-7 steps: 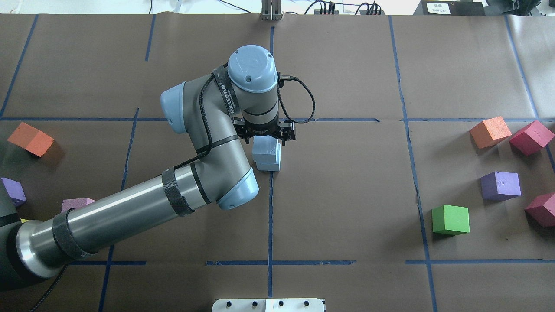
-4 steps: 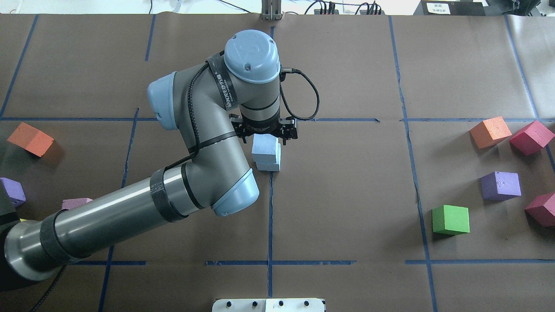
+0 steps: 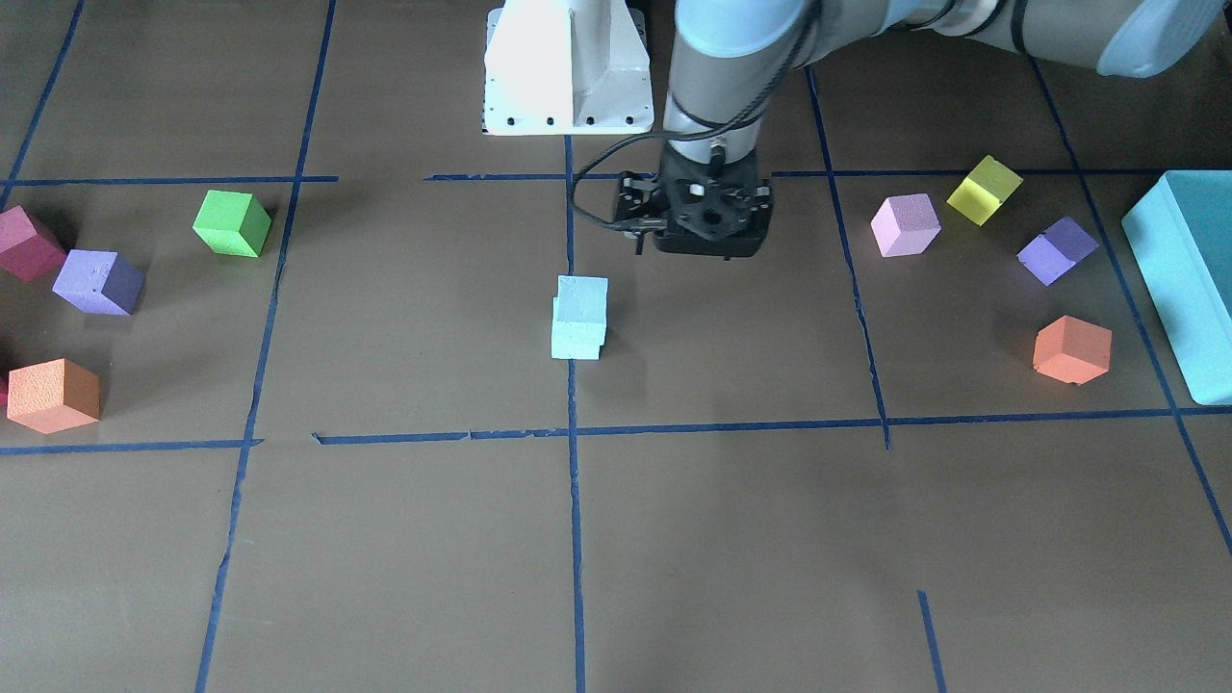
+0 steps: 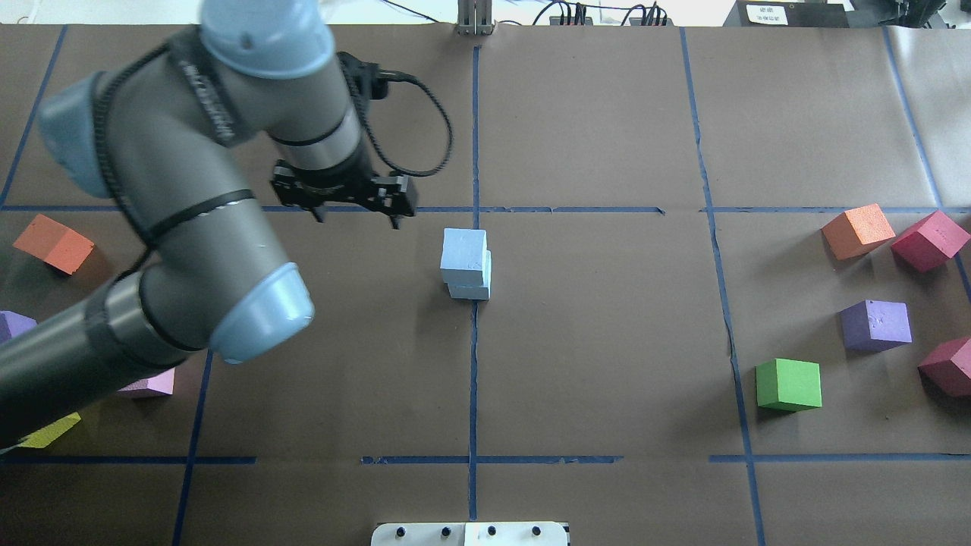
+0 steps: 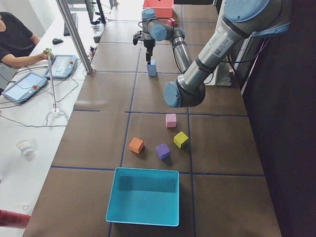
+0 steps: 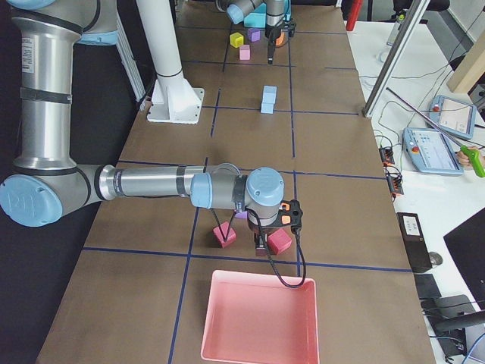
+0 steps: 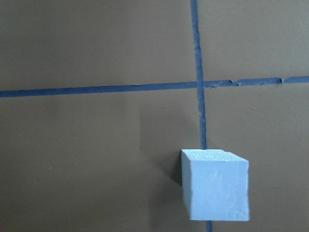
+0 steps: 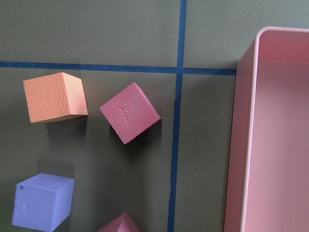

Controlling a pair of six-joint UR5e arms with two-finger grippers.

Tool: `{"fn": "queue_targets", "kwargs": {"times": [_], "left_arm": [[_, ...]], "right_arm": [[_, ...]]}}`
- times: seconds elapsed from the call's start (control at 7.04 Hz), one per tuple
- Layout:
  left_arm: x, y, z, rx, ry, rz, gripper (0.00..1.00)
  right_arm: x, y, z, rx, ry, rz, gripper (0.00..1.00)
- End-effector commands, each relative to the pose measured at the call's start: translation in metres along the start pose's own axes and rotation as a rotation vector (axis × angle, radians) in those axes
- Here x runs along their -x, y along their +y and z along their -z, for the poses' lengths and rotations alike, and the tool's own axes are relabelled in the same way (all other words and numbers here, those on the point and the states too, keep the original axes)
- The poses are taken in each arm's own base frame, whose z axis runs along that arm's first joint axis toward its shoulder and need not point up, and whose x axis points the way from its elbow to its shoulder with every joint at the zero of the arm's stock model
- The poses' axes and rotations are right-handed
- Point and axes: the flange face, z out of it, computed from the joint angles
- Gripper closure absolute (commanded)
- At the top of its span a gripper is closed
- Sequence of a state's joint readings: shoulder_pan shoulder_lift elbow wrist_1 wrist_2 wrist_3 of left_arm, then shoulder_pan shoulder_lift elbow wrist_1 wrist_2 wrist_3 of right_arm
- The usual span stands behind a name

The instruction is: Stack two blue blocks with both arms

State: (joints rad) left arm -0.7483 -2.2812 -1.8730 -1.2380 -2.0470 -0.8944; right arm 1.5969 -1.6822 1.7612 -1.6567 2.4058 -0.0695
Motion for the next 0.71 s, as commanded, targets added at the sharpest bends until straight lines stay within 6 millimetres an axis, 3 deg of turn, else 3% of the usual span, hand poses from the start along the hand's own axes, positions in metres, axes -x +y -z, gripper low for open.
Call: {"fn": "queue_targets", "kwargs": {"times": [0.0, 0.14, 0.43, 0.57], "left_arm": [[0.146, 0.006, 0.022, -0.032, -0.073, -0.083, 0.0], [0.218, 0.005, 0.023, -0.002, -0.075, -0.078, 0.0], [0.374, 0.006, 0.052, 0.02, -0.082, -0.121, 0.0], [0.438, 0.005, 0.056, 0.035, -0.089, -0.12, 0.0]], "right_arm": [[-0.001, 0.0, -0.001, 0.002, 0.0, 0.001, 0.0], [-0.003, 0.004, -0.003, 0.006, 0.0, -0.005, 0.0], [-0.009, 0.009, -0.004, 0.01, 0.038, -0.016, 0.0], [-0.013, 0.014, -0.007, -0.001, 0.044, -0.005, 0.0]]}}
